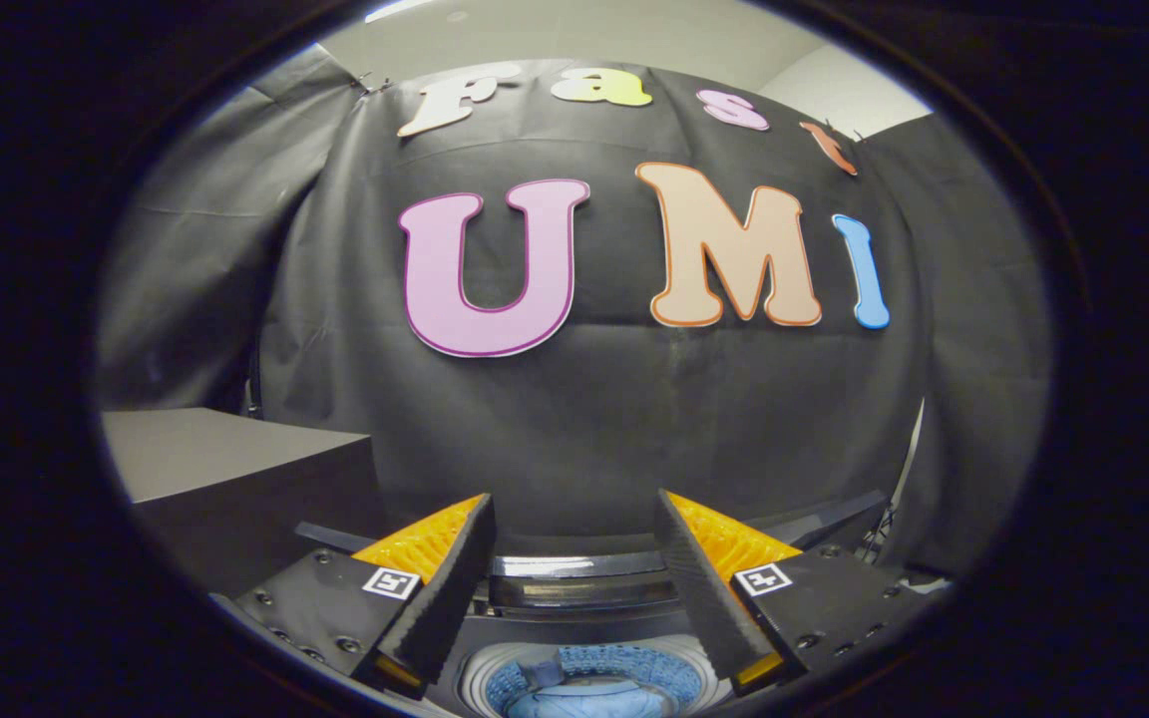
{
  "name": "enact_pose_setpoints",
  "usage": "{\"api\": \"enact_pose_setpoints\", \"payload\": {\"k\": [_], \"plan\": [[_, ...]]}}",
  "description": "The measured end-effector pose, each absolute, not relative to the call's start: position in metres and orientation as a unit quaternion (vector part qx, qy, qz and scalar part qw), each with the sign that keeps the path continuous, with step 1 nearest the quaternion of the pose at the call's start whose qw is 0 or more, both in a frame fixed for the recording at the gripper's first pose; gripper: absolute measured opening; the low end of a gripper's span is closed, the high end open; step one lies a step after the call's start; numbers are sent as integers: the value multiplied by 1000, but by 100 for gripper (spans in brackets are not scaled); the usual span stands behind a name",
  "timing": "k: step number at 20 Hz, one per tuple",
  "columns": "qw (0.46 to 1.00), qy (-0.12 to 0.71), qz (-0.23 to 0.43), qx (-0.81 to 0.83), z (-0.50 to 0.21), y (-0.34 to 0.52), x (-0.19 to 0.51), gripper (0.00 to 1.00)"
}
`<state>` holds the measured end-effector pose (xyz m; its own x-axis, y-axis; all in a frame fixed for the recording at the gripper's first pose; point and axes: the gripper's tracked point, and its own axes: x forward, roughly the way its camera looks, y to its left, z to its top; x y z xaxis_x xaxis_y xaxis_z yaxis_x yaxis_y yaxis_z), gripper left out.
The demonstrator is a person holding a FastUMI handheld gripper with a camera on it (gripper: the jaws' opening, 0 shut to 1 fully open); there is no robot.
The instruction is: Put the clothes into the washing machine and then close the washing machine lid.
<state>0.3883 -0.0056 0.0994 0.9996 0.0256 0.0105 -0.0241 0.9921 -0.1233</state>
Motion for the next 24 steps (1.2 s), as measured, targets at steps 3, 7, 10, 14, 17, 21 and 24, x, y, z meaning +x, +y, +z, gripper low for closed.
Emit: {"api": "enact_pose_setpoints", "payload": {"k": [3,7,10,14,17,21,24], "plan": [[998,-3,12,-61,96,-7,385,99],[998,-15,13,-63,92,-7,376,99],[997,26,8,-69,62,-14,377,99],[997,44,-7,-66,40,-22,372,99],[996,34,-26,-80,44,-25,366,98],[993,-1,-22,-114,68,-17,349,98],[990,-8,-25,-141,78,-15,335,97]]}}
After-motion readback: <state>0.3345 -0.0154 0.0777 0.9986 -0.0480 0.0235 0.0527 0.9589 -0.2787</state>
